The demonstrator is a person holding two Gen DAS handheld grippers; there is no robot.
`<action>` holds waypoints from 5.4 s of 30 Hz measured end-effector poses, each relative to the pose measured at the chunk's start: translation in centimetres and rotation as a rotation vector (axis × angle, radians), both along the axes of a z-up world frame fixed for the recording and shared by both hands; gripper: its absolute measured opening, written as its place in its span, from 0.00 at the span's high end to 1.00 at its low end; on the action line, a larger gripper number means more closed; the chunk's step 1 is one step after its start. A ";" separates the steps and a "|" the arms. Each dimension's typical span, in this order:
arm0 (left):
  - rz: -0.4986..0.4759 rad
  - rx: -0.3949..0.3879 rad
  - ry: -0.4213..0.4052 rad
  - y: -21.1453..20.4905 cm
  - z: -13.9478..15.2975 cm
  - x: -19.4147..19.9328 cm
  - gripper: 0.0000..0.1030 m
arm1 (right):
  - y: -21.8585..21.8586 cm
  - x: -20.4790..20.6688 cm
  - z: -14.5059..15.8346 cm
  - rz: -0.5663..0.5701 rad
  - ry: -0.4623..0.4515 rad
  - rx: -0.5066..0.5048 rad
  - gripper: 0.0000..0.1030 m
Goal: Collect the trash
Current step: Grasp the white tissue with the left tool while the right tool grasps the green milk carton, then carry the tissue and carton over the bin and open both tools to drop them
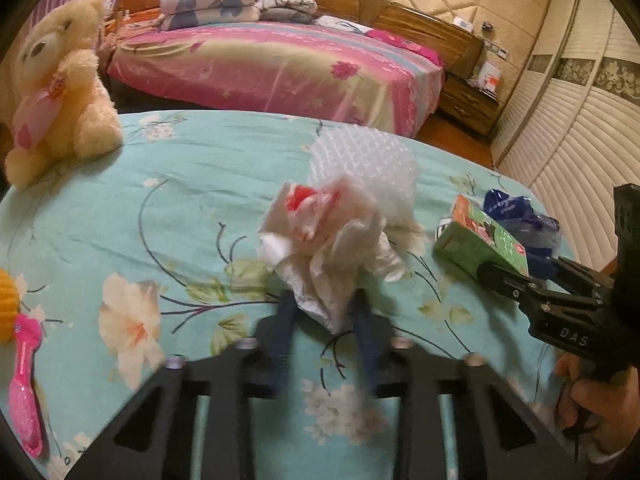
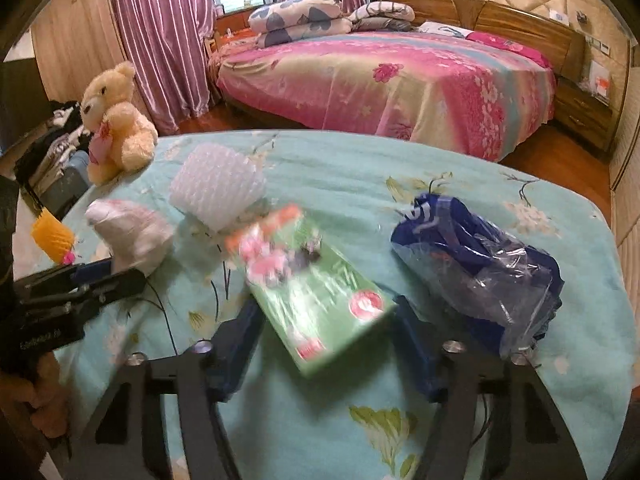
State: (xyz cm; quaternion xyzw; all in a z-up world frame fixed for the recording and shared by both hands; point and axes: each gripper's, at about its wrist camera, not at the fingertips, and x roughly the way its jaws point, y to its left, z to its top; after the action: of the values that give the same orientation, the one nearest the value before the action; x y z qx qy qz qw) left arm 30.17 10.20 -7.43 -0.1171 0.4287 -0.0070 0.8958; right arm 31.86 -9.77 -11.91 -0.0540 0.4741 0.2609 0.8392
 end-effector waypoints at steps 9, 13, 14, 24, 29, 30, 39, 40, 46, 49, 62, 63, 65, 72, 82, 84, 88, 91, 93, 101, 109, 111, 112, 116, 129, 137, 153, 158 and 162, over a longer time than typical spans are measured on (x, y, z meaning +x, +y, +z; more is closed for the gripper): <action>-0.022 -0.007 -0.037 -0.5 0.8 -2.4 0.85 | -1.6 -4.0 1.0 -0.030 0.016 0.035 0.43; -0.052 -0.022 -0.032 -1.6 0.7 -4.0 0.85 | -2.9 -6.4 1.3 -0.065 0.031 0.040 0.43; -0.062 -0.026 -0.029 -1.9 0.6 -4.4 0.85 | -3.1 -7.0 1.4 -0.071 0.032 0.034 0.43; -0.093 -0.037 -0.013 -2.8 1.0 -7.4 0.85 | -2.5 -7.6 1.5 -0.023 0.001 -0.016 0.26; -0.110 -0.035 -0.014 -3.9 1.4 -8.7 0.85 | -2.0 -7.4 1.1 -0.015 0.008 -0.021 0.42; -0.117 -0.035 -0.013 -4.2 1.4 -8.8 0.85 | -2.1 -7.5 1.1 -0.024 0.013 -0.017 0.43; -0.227 -0.035 -0.024 -9.0 2.2 -9.4 0.85 | -6.6 -10.5 2.5 -0.191 -0.011 0.043 0.46; -0.244 -0.033 -0.026 -9.7 2.3 -9.4 0.85 | -7.5 -11.0 2.8 -0.217 -0.017 0.051 0.46; -0.310 -0.026 -0.030 -12.6 2.6 -9.6 0.85 | -10.8 -12.4 3.6 -0.299 -0.032 0.070 0.46; -0.330 -0.024 -0.032 -13.6 2.7 -9.5 0.85 | -12.0 -13.0 3.9 -0.325 -0.037 0.076 0.46; -0.406 -0.003 -0.042 -18.2 3.3 -9.6 0.85 | -16.8 -14.8 4.9 -0.438 -0.058 0.091 0.46; -0.410 -0.002 -0.042 -18.5 3.3 -9.6 0.85 | -17.2 -14.9 5.0 -0.449 -0.058 0.090 0.46; -0.423 -0.001 -0.044 -19.3 3.4 -9.5 0.85 | -18.2 -15.3 5.2 -0.472 -0.061 0.089 0.46; -0.460 0.007 -0.059 -21.7 3.9 -9.7 0.85 | -20.4 -16.3 6.2 -0.529 -0.090 0.080 0.46; -0.486 0.052 -0.078 -24.0 4.2 -9.7 0.85 | -22.8 -16.9 6.9 -0.583 -0.112 0.075 0.46; -0.493 0.063 -0.083 -24.5 4.3 -9.7 0.85 | -23.1 -17.0 7.1 -0.591 -0.118 0.072 0.46; -0.504 0.077 -0.090 -25.4 4.6 -9.6 0.85 | -23.8 -17.1 7.3 -0.604 -0.123 0.069 0.46; -0.515 0.086 -0.098 -26.1 4.8 -9.6 0.85 | -24.3 -17.2 7.5 -0.616 -0.131 0.068 0.46; -0.523 0.094 -0.104 -26.7 5.0 -9.5 0.85 | -24.6 -17.3 7.6 -0.624 -0.135 0.065 0.46; -0.556 0.111 -0.116 -28.8 5.2 -9.2 0.85 | -26.7 -17.7 8.0 -0.663 -0.144 0.057 0.47; -0.580 0.114 -0.116 -30.3 4.9 -8.8 0.85 | -28.3 -17.6 7.9 -0.683 -0.144 0.036 0.51; -0.583 0.113 -0.114 -30.6 4.9 -8.7 0.85 | -28.5 -17.6 8.0 -0.684 -0.146 0.036 0.51; -0.585 0.114 -0.115 -30.8 4.9 -8.7 0.85 | -28.6 -17.5 8.0 -0.685 -0.147 0.036 0.51; -0.593 0.120 -0.115 -31.7 4.8 -8.4 0.85 | -29.4 -17.5 8.1 -0.697 -0.153 0.035 0.51; -0.638 0.140 -0.113 -35.0 4.7 -6.6 0.85 | -31.4 -16.9 7.5 -0.737 -0.131 0.018 0.51; -0.654 0.157 -0.104 -36.7 4.3 -5.0 0.85 | -32.2 -16.3 7.6 -0.746 -0.126 0.012 0.51; -0.672 0.179 -0.082 -39.2 3.5 -2.4 0.84 | -33.5 -15.6 7.3 -0.757 -0.094 0.024 0.51; -0.675 0.185 -0.077 -39.6 3.3 -1.9 0.84 | -34.2 -15.4 7.2 -0.764 -0.079 0.032 0.51; -0.676 0.183 -0.066 -39.8 3.1 -1.7 0.82 | -34.6 -15.3 7.2 -0.769 -0.066 0.042 0.51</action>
State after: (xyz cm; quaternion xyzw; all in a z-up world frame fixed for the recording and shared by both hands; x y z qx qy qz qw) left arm 28.51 -29.58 -4.32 0.1126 0.4129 -0.2683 0.8631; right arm 16.58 -44.39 -4.73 0.1365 0.4270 -0.0651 0.8915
